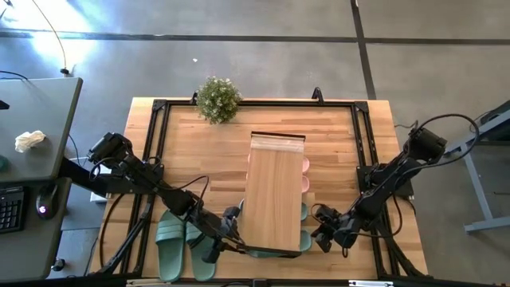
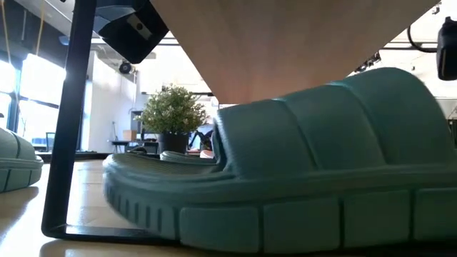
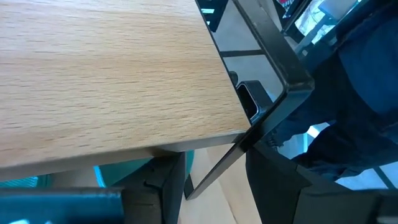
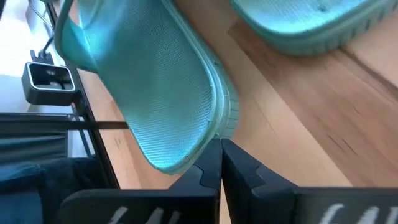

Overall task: Pick and place slides into the shelf
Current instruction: Put the top green slipper under the shelf

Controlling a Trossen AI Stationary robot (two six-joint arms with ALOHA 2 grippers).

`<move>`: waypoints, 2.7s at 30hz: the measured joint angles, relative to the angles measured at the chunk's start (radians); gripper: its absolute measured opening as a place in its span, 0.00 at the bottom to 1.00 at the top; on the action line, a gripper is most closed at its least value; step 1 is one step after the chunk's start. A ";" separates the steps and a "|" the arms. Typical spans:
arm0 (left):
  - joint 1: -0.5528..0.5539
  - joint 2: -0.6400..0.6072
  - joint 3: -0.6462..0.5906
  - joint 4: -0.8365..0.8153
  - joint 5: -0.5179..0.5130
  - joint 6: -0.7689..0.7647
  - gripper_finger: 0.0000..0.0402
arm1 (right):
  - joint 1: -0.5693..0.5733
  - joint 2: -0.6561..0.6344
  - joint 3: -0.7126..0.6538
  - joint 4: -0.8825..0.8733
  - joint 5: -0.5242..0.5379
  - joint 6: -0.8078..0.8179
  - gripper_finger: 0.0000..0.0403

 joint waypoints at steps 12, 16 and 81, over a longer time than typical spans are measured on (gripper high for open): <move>0.005 0.000 0.000 -0.007 -0.005 0.008 0.37 | -0.036 0.000 0.000 -0.021 -0.017 -0.042 0.00; 0.005 0.000 0.000 -0.008 -0.012 0.020 0.37 | -0.023 -0.016 0.000 -0.056 0.020 -0.018 0.00; 0.005 0.093 -0.001 -0.235 -0.047 -0.031 0.37 | 0.069 0.256 0.104 0.133 0.088 -0.279 0.00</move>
